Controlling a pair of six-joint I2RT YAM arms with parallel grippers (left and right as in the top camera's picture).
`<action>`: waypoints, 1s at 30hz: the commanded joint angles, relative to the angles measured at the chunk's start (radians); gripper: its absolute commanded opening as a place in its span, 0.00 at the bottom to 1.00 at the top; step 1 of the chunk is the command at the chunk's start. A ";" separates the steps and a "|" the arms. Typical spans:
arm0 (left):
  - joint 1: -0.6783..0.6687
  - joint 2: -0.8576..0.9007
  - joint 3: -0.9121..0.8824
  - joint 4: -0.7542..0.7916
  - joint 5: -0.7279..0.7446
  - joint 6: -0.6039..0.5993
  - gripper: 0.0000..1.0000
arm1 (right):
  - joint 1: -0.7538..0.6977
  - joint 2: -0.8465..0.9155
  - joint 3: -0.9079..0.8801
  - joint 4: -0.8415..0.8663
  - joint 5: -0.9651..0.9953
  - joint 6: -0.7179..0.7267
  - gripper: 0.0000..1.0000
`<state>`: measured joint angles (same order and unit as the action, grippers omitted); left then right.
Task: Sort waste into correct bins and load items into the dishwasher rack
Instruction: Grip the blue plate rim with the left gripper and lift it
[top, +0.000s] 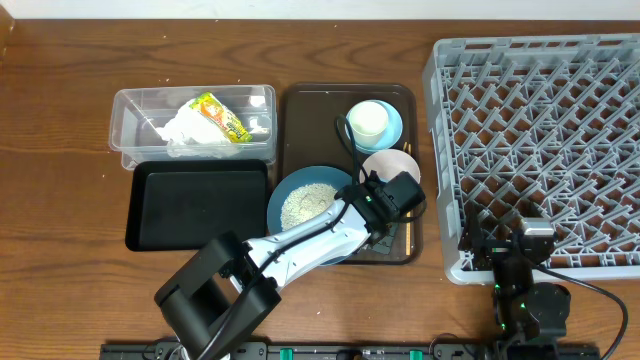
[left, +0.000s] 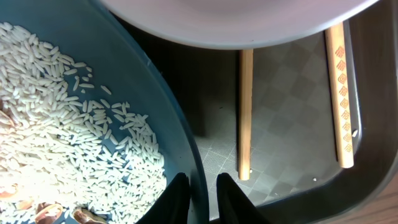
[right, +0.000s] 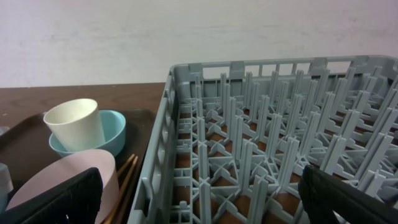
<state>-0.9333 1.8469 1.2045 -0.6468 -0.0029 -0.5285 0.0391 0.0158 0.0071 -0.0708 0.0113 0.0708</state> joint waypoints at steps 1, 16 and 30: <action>-0.002 0.010 -0.010 -0.003 -0.017 -0.012 0.19 | 0.008 0.000 -0.002 -0.004 -0.001 0.002 0.99; -0.002 0.002 -0.010 -0.014 -0.017 -0.012 0.06 | 0.008 0.000 -0.002 -0.004 -0.001 0.002 0.99; -0.002 -0.055 0.006 -0.078 -0.017 -0.011 0.06 | 0.008 0.000 -0.002 -0.004 -0.001 0.002 0.99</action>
<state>-0.9382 1.8164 1.2049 -0.7101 -0.0322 -0.5236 0.0387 0.0158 0.0071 -0.0708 0.0113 0.0708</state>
